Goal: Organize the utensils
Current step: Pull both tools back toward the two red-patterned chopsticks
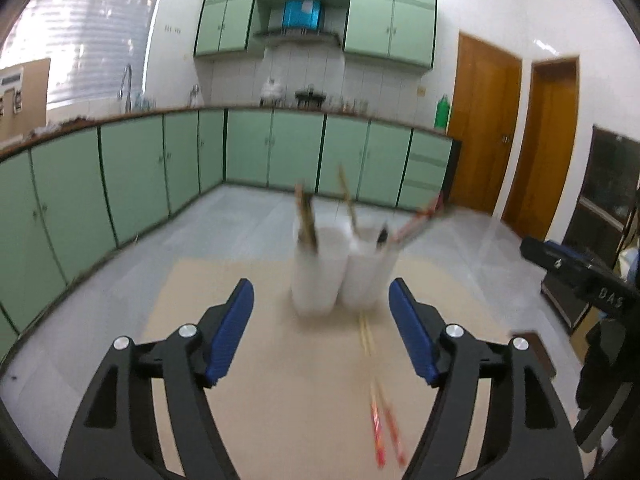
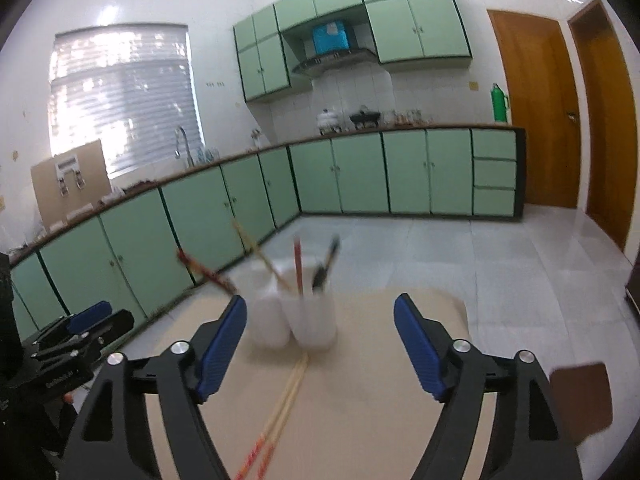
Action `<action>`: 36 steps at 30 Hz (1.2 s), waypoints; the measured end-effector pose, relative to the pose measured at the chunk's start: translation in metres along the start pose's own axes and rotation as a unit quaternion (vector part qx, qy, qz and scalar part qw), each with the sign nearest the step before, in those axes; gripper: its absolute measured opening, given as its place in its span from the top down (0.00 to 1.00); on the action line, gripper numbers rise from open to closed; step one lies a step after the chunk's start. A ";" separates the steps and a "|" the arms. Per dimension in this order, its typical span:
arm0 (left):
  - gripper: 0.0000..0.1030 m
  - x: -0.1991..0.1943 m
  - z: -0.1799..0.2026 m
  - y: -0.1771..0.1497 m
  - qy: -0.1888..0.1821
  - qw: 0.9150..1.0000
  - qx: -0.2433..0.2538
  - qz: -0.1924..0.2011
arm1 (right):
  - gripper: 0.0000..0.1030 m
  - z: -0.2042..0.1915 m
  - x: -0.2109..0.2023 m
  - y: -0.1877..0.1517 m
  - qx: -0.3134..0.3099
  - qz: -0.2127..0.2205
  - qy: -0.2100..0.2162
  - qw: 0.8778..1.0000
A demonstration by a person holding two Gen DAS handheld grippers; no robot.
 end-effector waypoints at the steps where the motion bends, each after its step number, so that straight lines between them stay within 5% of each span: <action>1: 0.32 0.005 -0.002 -0.014 0.004 1.000 0.002 -0.014 | 0.22 0.001 0.003 -0.012 0.004 -0.008 0.000 1.000; 13: 0.17 0.051 -0.019 -0.129 0.034 0.989 0.029 -0.143 | 0.09 -0.017 0.039 -0.122 -0.002 -0.101 -0.030 0.994; 23: 0.14 0.058 -0.037 -0.158 0.053 0.979 0.020 -0.194 | 0.08 -0.040 0.061 -0.171 -0.008 -0.175 -0.023 0.984; 36: 0.14 0.059 -0.054 -0.164 0.066 0.975 -0.005 -0.214 | 0.31 -0.064 0.072 -0.179 -0.037 -0.207 -0.032 0.977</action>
Point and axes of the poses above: each gripper's, at about its wrist camera, not at the fingertips, and x roughly the way its jaws point, z to its right, y to its top, the point moved 9 cm from there along x, roughly the way its jaws point, and after that the axes turned 11 degrees about -z, right-handed, at the moved point
